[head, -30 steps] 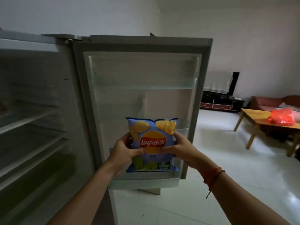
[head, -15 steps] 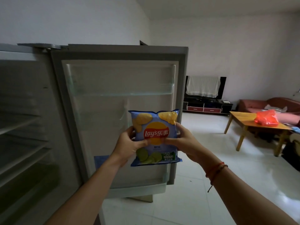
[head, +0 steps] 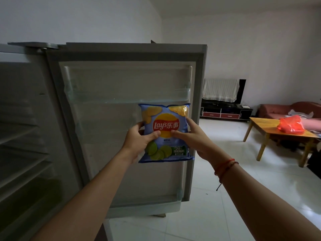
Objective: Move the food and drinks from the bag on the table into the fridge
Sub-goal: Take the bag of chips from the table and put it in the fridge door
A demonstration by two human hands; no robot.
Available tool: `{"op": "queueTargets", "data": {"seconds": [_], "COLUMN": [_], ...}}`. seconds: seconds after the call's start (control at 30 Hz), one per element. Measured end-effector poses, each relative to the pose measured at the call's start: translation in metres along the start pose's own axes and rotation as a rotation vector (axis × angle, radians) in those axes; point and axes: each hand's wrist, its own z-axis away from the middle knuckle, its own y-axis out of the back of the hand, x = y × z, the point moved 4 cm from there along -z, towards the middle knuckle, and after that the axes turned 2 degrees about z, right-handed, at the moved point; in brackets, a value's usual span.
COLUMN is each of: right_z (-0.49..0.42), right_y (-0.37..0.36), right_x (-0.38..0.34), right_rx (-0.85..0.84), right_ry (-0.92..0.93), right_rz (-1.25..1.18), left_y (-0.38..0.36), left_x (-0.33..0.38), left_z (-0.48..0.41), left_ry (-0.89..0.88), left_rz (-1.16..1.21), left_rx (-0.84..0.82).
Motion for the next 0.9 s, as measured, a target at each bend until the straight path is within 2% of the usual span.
{"op": "queueTargets", "data": {"seconds": [0.53, 0.9], "right_z": [-0.055, -0.072], "right_y": [0.01, 0.006], "right_x": [0.007, 0.033], "right_rx": [0.072, 0.083], "right_ry": [0.039, 0.013], "right_rz": [0.028, 0.18], "left_y": [-0.007, 0.001], "left_x": [-0.004, -0.028], "left_z": [-0.054, -0.06], "left_ry": [-0.12, -0.072], "left_rz": [-0.021, -0.12], "left_rx": [0.027, 0.081]}}
